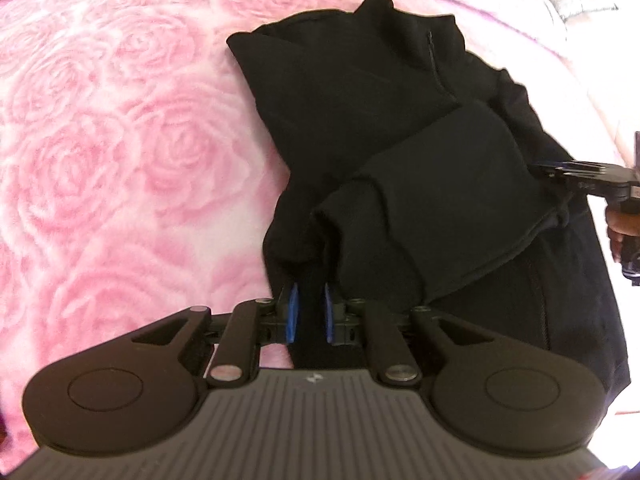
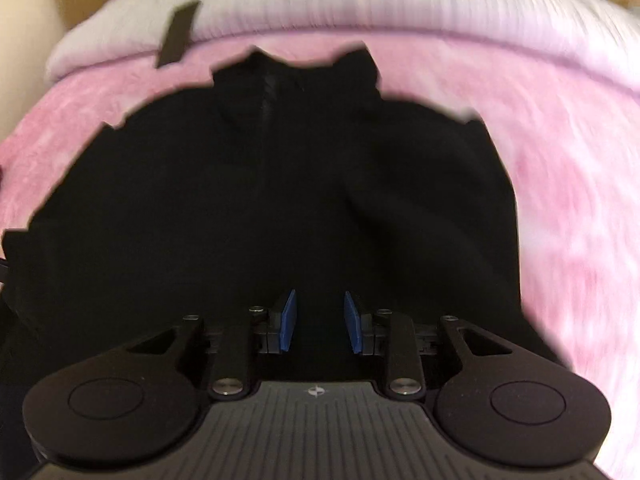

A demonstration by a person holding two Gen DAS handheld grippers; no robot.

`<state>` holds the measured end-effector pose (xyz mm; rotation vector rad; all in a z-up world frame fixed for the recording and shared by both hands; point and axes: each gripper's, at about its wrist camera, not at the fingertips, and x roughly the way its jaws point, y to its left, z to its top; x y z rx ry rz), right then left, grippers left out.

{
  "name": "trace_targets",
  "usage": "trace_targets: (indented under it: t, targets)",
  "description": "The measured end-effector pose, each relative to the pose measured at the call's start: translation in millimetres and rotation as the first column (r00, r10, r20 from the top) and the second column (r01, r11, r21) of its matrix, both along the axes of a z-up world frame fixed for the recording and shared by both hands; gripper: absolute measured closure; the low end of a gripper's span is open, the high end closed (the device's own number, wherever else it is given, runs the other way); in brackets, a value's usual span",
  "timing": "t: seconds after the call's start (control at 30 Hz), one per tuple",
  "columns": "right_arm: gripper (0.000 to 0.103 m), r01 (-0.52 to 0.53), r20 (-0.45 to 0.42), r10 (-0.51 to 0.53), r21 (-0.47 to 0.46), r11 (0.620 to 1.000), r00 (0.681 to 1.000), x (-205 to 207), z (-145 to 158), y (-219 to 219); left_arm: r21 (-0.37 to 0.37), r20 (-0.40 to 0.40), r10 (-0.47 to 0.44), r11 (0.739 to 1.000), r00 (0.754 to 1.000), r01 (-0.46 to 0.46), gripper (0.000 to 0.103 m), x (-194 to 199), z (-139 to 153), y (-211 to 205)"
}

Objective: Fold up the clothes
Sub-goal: 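Open the left gripper to release the cuff on the jacket, then grasp the jacket hem with both grippers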

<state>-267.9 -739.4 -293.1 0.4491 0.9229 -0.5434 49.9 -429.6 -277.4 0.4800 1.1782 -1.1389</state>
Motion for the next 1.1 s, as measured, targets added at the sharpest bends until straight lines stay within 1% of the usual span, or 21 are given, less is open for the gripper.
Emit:
trace_targets:
  t: [0.1, 0.2, 0.27, 0.3, 0.33, 0.4, 0.53, 0.6, 0.63, 0.67, 0.7, 0.77, 0.83, 0.93, 0.97, 1.0, 1.07, 1.1]
  targets:
    - [0.071, 0.063, 0.033, -0.062, -0.012, 0.998, 0.998, -24.6, 19.1, 19.7, -0.035, 0.022, -0.002, 0.999, 1.000, 0.003, 0.094, -7.3, 12.5, 11.3]
    - [0.068, 0.048, 0.012, -0.048, -0.012, 0.999, 0.999, -54.3, 38.5, 51.1, -0.031, 0.076, -0.033, 0.999, 0.997, 0.036, 0.093, -24.4, 24.2, 23.4]
    - [0.066, 0.000, -0.028, 0.000, -0.017, 1.000, 1.000, -71.9, 46.8, 75.2, -0.017, 0.126, -0.086, 0.996, 0.988, 0.089, 0.085, -44.4, 34.2, 31.0]
    - [0.063, -0.028, -0.050, 0.027, -0.018, 0.999, 0.998, -81.5, 51.0, 87.3, -0.011, 0.152, -0.115, 0.993, 0.982, 0.118, 0.083, -56.5, 39.2, 35.4]
    - [0.062, -0.055, -0.073, 0.054, -0.020, 0.998, 0.996, -91.1, 55.2, 99.4, -0.001, 0.175, -0.154, 0.988, 0.973, 0.156, 0.081, -71.1, 43.5, 41.0]
    - [0.061, -0.110, -0.110, 0.107, -0.026, 0.994, 0.988, -108.5, 62.5, 119.7, 0.024, 0.214, -0.228, 0.973, 0.950, 0.229, 0.081, -102.6, 49.5, 52.9]
    - [0.060, -0.215, -0.162, 0.211, -0.006, 0.977, 0.964, -146.0, 69.2, 159.8, 0.082, 0.268, -0.378, 0.926, 0.886, 0.370, 0.074, -177.3, 50.7, 88.8]
    - [0.059, -0.265, -0.170, 0.263, 0.011, 0.964, 0.950, -158.4, 68.9, 176.3, 0.109, 0.290, -0.465, 0.885, 0.837, 0.453, 0.072, -215.5, 46.5, 109.4]
    - [0.058, -0.287, -0.170, 0.285, 0.014, 0.958, 0.943, -164.5, 69.6, 184.6, 0.124, 0.300, -0.506, 0.861, 0.809, 0.493, 0.070, -234.6, 44.4, 119.7]
    - [0.057, -0.309, -0.170, 0.307, 0.016, 0.951, 0.936, -170.6, 70.3, 192.9, 0.136, 0.307, -0.554, 0.831, 0.774, 0.540, 0.068, -251.8, 41.4, 128.5]
    - [0.055, -0.305, -0.175, 0.303, 0.015, 0.952, 0.937, -174.2, 68.9, 199.4, 0.149, 0.313, -0.599, 0.798, 0.737, 0.584, 0.068, -268.8, 38.4, 137.2]
    - [0.054, -0.297, -0.184, 0.294, 0.012, 0.955, 0.938, -181.3, 65.9, 212.1, 0.173, 0.322, -0.671, 0.735, 0.668, 0.655, 0.067, -293.1, 32.0, 153.0]
    - [0.054, -0.289, -0.194, 0.285, 0.009, 0.957, 0.939, -188.4, 62.9, 224.9, 0.202, 0.344, -0.706, 0.700, 0.619, 0.685, 0.066, -307.1, 24.1, 164.8]
    - [0.052, -0.277, -0.208, 0.272, 0.005, 0.961, 0.940, -199.1, 58.4, 244.1, 0.277, 0.401, -0.772, 0.615, 0.492, 0.739, 0.064, -319.9, 5.6, 184.5]
    - [0.051, -0.273, -0.213, 0.267, 0.003, 0.962, 0.940, -202.6, 56.9, 250.4, 0.298, 0.425, -0.790, 0.583, 0.441, 0.756, 0.062, -321.3, 0.3, 186.9]
    - [0.048, -0.269, -0.217, 0.262, 0.001, 0.963, 0.940, -206.2, 55.4, 256.8, 0.322, 0.454, -0.797, 0.563, 0.397, 0.761, 0.060, -324.6, -2.6, 192.1]
    - [0.046, -0.260, -0.227, 0.253, -0.002, 0.965, 0.940, -213.3, 52.4, 269.6, 0.369, 0.516, -0.801, 0.528, 0.304, 0.765, 0.049, -331.3, -8.9, 202.1]
    - [0.044, -0.256, -0.231, 0.249, -0.004, 0.967, 0.941, -216.9, 50.9, 276.0, 0.391, 0.547, -0.797, 0.514, 0.256, 0.763, 0.045, -334.6, -12.2, 206.6]
